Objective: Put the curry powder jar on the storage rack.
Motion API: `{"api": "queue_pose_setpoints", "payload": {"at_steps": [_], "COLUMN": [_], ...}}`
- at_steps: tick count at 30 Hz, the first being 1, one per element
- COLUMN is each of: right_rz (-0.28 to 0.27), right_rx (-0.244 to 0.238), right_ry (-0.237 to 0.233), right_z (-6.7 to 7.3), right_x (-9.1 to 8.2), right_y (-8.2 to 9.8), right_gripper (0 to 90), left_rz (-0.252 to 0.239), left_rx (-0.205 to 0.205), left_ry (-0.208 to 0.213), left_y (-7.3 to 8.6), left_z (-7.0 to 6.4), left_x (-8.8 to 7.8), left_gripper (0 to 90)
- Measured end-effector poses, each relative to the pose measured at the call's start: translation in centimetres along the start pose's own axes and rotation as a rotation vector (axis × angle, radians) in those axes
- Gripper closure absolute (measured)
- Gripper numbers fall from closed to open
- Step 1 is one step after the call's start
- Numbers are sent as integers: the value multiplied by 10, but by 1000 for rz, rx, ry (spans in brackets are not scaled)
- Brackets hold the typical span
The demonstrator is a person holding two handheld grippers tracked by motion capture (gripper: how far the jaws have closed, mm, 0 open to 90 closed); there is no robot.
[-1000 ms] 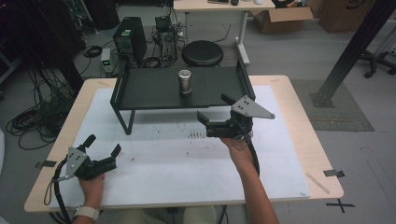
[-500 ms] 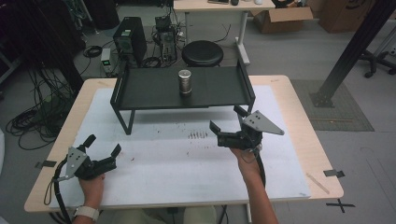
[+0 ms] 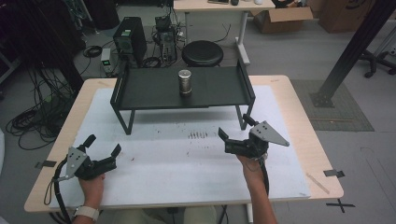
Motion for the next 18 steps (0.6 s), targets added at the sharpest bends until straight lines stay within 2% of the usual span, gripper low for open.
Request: {"api": "queue_pose_setpoints", "payload": {"at_steps": [8,18], "right_rz": [3,21], "right_rx": [9,18], "right_ry": [29,87], "right_z": [-8,-17], "right_x": [-6,-14], "right_y": [14,41], "right_gripper": [0,0], "left_rz": [0,-2], "left_rx": [0,0], "left_ry": [0,0], "left_y": [0,0], "left_z": [0,0], "left_x": [0,0], "left_gripper": [2,2]}}
Point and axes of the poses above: each handheld gripper's, and its own axes: x roughly forward along the jaws, y roughly out of its underside, z roughly to its left, the point moved 2 cm from there along x, roughly forward along the jaws, and after that the axes turned 14 degrees about y, right-handed, at the moved point
